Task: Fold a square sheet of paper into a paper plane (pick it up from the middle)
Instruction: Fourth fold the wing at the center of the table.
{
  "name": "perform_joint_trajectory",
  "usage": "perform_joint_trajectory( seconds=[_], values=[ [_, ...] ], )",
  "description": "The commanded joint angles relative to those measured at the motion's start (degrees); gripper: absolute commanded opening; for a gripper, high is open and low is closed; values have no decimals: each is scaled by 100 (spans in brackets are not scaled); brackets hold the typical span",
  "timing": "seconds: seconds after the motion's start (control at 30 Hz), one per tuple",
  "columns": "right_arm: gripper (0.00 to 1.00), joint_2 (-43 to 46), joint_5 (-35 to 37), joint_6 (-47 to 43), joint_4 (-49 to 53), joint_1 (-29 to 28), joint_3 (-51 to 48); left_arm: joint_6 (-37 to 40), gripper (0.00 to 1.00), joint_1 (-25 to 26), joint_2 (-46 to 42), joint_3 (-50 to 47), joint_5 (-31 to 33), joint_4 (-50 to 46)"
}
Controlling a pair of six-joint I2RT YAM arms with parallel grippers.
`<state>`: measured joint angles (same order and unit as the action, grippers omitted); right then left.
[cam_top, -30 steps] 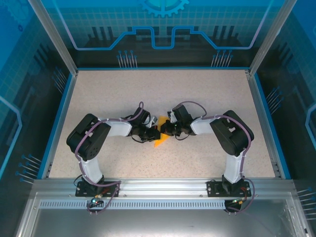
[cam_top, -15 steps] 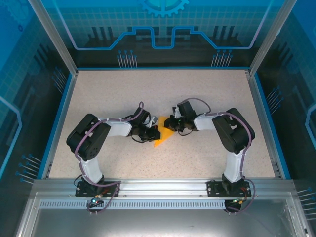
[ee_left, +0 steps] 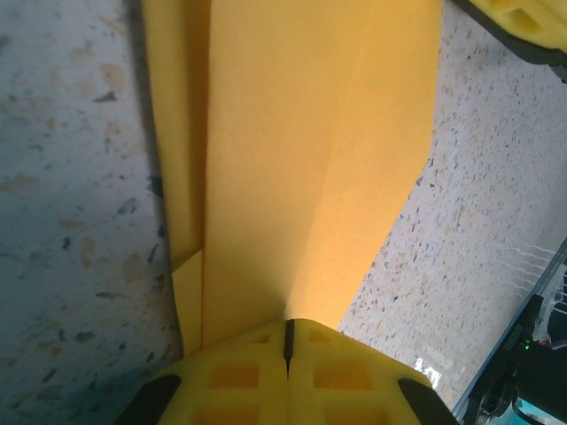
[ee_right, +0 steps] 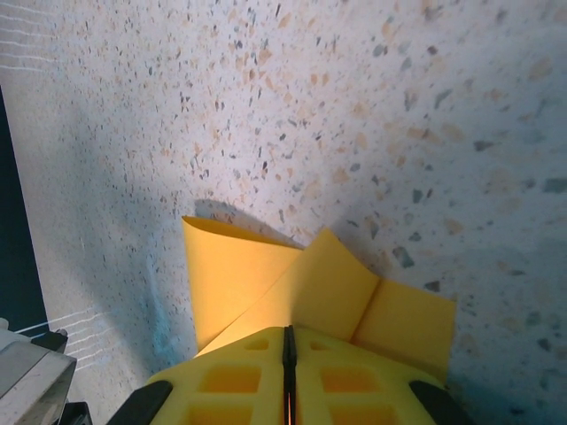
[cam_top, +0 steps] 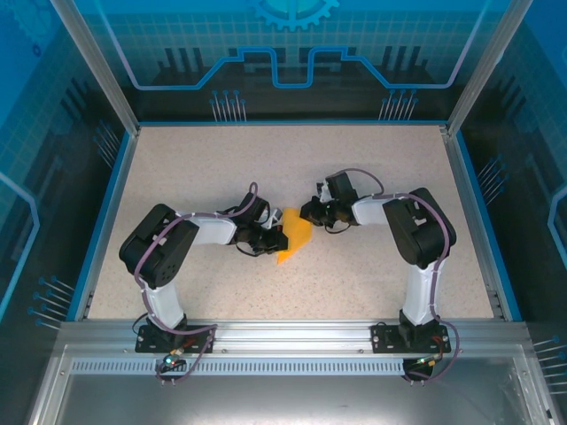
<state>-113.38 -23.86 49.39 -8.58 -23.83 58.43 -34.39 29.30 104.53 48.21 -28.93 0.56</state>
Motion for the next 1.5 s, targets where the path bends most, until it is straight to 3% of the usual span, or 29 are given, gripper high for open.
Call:
perform_joint_trajectory(
  seconds=[0.0,0.3,0.7,1.07,1.47],
  values=[
    [10,-169,424,-202,213,286,159,130,0,-38,428,-422,785,-1023],
    [11,-148,464,-346,496,380,426,134,0,-45,417,-427,792,-1023],
    [12,786,364,-647,1069,165,511,181,0,-40,393,-356,831,-1145],
    [13,344,-168,-546,686,-309,387,156,0,-46,322,-321,793,-1172],
    [14,-223,20,-454,586,-458,352,126,0,-38,303,-340,762,-1150]
  ],
)
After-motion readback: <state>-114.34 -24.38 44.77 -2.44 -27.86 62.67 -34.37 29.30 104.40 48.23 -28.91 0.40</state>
